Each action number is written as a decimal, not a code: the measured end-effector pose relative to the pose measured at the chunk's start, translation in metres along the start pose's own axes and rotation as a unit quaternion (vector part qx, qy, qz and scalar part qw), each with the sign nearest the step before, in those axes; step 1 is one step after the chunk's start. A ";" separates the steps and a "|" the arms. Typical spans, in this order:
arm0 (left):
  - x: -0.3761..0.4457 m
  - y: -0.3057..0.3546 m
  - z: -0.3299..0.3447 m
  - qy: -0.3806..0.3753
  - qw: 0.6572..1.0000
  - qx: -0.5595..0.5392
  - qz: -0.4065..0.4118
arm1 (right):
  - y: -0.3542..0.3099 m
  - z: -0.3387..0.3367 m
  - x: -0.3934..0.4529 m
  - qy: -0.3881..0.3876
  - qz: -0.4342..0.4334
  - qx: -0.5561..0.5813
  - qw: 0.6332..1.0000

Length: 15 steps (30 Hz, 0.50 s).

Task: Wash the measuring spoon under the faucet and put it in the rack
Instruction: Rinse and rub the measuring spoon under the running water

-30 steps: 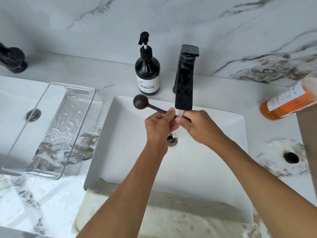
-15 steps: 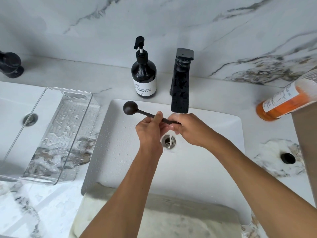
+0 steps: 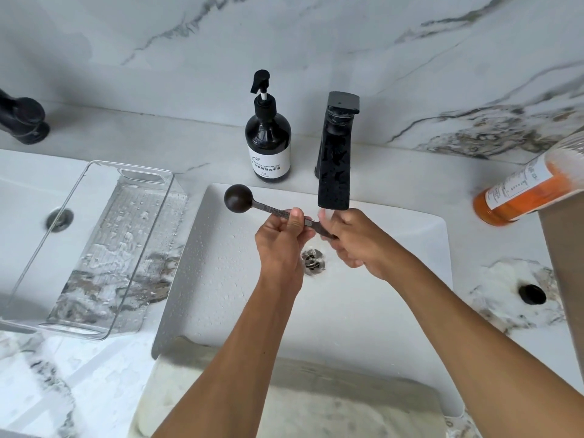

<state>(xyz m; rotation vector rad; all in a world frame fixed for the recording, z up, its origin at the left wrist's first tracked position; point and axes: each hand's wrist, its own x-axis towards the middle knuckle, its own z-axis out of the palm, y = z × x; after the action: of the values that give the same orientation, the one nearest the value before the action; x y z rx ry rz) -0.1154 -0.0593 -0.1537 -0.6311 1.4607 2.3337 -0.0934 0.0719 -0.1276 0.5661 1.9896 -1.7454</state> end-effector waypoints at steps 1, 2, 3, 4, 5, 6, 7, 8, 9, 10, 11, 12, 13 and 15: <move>0.001 0.000 -0.002 0.001 1.000 -0.010 0.000 | 0.001 -0.002 -0.001 -0.024 0.005 0.041 0.999; 0.002 0.001 -0.004 0.003 1.000 -0.018 0.001 | 0.001 -0.003 -0.002 -0.046 0.013 0.082 0.996; 0.003 0.001 -0.005 0.001 1.000 -0.021 0.002 | 0.000 -0.004 -0.003 -0.056 0.024 0.112 0.992; 0.002 0.001 -0.005 -0.004 1.000 -0.023 0.003 | -0.001 -0.004 -0.003 -0.055 0.037 0.130 0.989; 0.001 -0.001 -0.004 -0.010 1.000 -0.028 0.001 | -0.001 -0.004 -0.004 -0.044 0.047 0.136 0.989; 0.000 -0.002 -0.003 -0.017 0.999 -0.035 -0.002 | -0.001 -0.004 -0.003 -0.032 0.047 0.136 0.989; 0.000 -0.002 -0.002 -0.026 0.999 -0.044 -0.003 | 0.000 -0.005 -0.002 -0.024 0.035 0.134 0.990; 0.000 -0.002 -0.002 -0.038 0.998 -0.056 -0.003 | 0.000 -0.005 -0.001 -0.018 0.015 0.136 0.990; 0.001 -0.001 -0.003 -0.051 0.996 -0.070 -0.003 | 0.000 -0.006 -0.002 -0.013 -0.005 0.140 0.990; 0.000 -0.001 -0.004 -0.062 0.995 -0.082 -0.005 | 0.000 -0.006 -0.003 -0.008 -0.022 0.140 0.990; -0.001 -0.001 -0.003 -0.069 0.994 -0.080 -0.007 | -0.001 -0.006 -0.004 0.002 -0.036 0.130 0.991; -0.003 -0.002 -0.001 -0.072 0.995 -0.067 -0.012 | -0.002 -0.005 -0.004 0.014 -0.050 0.102 0.993; -0.006 -0.005 0.001 -0.070 0.996 -0.049 -0.017 | -0.002 -0.004 -0.004 0.028 -0.066 0.056 0.996; -0.008 -0.009 0.004 -0.063 0.997 -0.031 -0.028 | -0.004 -0.002 -0.005 0.049 -0.089 -0.046 0.994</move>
<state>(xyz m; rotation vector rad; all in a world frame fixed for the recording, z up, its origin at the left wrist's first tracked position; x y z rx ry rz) -0.1044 -0.0520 -0.1550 -0.5234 1.3043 2.3378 -0.0916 0.0729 -0.1219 0.4659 2.2368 -1.7463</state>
